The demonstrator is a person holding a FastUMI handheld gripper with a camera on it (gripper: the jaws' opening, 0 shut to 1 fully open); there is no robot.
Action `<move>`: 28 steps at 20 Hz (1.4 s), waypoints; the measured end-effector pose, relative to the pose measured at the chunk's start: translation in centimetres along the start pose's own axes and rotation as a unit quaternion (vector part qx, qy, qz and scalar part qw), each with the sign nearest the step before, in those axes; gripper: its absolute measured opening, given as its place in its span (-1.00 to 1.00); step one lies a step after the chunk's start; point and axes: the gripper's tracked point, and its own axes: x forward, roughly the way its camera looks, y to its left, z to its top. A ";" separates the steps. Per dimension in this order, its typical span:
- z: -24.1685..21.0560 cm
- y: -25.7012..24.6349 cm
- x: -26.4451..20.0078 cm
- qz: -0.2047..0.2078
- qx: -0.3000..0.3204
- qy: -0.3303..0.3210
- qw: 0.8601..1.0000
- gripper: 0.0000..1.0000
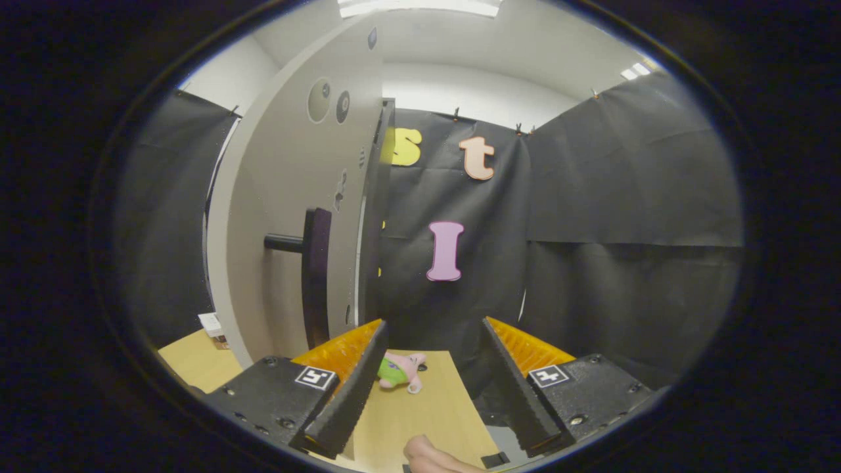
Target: Open the shoe cabinet door, grab the shoes and put them into the shoe cabinet, then close the shoe cabinet door.
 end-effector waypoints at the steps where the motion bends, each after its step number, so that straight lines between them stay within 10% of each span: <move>1: -0.1 0.3 0.0 0.004 0.011 0.002 1.000 0.84; 15: -1.3 10.6 -0.9 0.082 0.058 0.004 0.995 0.83; 28: -1.4 16.1 0.7 0.052 0.069 -0.025 0.996 0.83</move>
